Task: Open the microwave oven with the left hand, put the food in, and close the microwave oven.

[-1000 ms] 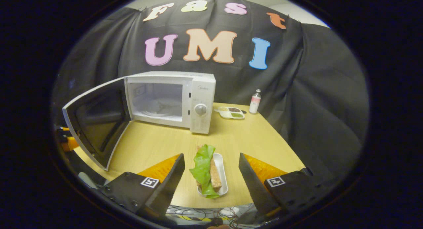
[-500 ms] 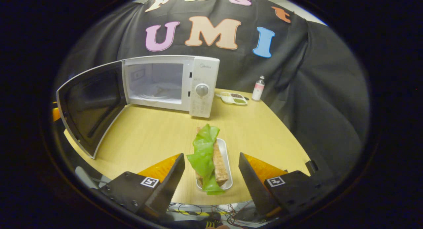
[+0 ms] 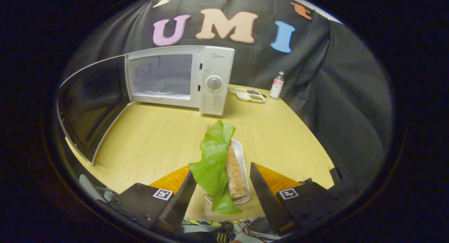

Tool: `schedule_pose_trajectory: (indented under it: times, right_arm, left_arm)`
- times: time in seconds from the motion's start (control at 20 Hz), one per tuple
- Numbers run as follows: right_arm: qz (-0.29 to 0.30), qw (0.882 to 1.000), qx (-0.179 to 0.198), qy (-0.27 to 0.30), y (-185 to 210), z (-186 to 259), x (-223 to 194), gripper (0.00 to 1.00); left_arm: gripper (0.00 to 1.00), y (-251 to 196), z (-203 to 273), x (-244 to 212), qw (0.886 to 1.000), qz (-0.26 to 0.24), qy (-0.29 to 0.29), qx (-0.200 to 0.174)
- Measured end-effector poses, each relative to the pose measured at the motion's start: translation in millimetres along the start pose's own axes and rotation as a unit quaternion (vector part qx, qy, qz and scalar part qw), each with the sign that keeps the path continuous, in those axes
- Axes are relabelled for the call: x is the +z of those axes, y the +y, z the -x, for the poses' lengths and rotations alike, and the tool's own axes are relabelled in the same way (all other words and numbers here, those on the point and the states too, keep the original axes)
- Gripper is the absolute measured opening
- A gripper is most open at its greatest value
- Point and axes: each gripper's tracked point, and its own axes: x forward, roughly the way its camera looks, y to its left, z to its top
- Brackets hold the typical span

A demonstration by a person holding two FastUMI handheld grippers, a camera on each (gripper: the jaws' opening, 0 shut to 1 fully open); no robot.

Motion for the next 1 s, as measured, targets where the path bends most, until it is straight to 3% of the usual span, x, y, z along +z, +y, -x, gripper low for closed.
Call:
schedule_pose_trajectory:
  times: [0.1,0.15,0.25,0.35,0.4,0.45,0.55,0.6,0.65,0.7,0.75,0.8,0.9,1.0]
  right_arm:
    - [0.009,1.000,-0.002,0.003,3,-3,-2,0.91]
    - [0.011,1.000,-0.005,-0.001,1,-2,-2,0.96]
    - [0.014,1.000,-0.004,0.007,4,-5,-6,0.62]
    - [0.013,1.000,0.004,0.013,9,-5,-7,0.61]
    - [0.009,1.000,0.008,0.017,12,-3,-8,0.48]
    - [0.008,1.000,0.011,0.022,12,-6,-11,0.53]
    - [0.016,1.000,0.012,0.021,13,-8,-8,0.52]
    - [0.019,1.000,0.013,0.020,14,-7,-9,0.41]
    - [0.021,1.000,0.013,0.015,13,-8,-10,0.35]
    - [0.020,1.000,0.011,0.014,13,-9,-11,0.42]
    - [0.017,1.000,0.006,0.015,11,-9,-10,0.35]
    - [0.015,1.000,0.002,0.017,11,-9,-9,0.39]
    - [0.017,1.000,0.001,0.010,11,-5,-4,0.32]
    - [0.016,1.000,0.005,-0.005,13,-2,9,0.36]
  left_arm:
    - [0.98,15,5,0,1.000,0.011,0.005,0.021]
    - [0.98,21,9,8,0.999,0.026,-0.001,0.029]
    - [0.98,32,18,37,0.997,0.050,-0.041,0.045]
    - [1.00,49,27,75,0.992,0.061,-0.091,0.067]
    - [0.98,56,32,90,0.989,0.057,-0.112,0.077]
    - [1.00,61,35,104,0.986,0.047,-0.133,0.085]
    - [0.97,63,37,127,0.981,0.016,-0.168,0.097]
    - [1.00,58,38,138,0.978,0.006,-0.183,0.096]
    - [1.00,52,36,144,0.977,0.006,-0.193,0.092]
    - [1.00,44,34,149,0.977,0.015,-0.197,0.084]
    - [1.00,35,32,150,0.976,0.030,-0.200,0.077]
    - [1.00,28,30,152,0.976,0.044,-0.200,0.069]
    - [0.97,21,25,156,0.975,0.062,-0.205,0.062]
    - [1.00,15,22,161,0.974,0.060,-0.210,0.054]
